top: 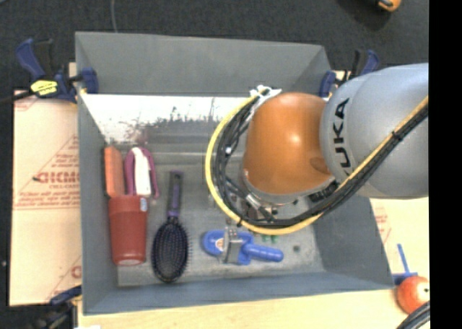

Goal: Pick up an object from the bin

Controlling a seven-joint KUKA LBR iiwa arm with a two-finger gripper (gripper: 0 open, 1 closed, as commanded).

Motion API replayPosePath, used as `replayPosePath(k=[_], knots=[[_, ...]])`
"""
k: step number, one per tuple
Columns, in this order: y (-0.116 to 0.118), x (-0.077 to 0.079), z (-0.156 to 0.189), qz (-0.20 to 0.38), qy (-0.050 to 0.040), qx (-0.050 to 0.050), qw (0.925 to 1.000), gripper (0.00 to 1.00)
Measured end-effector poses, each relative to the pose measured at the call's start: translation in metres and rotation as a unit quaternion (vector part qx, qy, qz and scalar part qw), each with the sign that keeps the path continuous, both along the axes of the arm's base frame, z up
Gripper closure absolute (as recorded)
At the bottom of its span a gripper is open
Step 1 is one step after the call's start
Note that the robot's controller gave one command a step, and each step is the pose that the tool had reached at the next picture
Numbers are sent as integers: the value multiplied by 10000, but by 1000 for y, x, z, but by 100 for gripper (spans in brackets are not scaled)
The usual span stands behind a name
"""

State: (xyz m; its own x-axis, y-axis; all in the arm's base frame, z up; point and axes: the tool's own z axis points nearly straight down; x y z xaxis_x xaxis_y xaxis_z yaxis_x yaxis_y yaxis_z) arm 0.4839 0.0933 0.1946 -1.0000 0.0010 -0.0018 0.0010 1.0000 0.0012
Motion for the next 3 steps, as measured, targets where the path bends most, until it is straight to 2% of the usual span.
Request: replayPosePath(k=[1,2,3], knots=[[-62,-5,-123,-342,-46,4,9994,0],[-62,-9,-65,-589,-70,27,9982,0],[-70,-10,-95,-1029,4,13,9947,0]])
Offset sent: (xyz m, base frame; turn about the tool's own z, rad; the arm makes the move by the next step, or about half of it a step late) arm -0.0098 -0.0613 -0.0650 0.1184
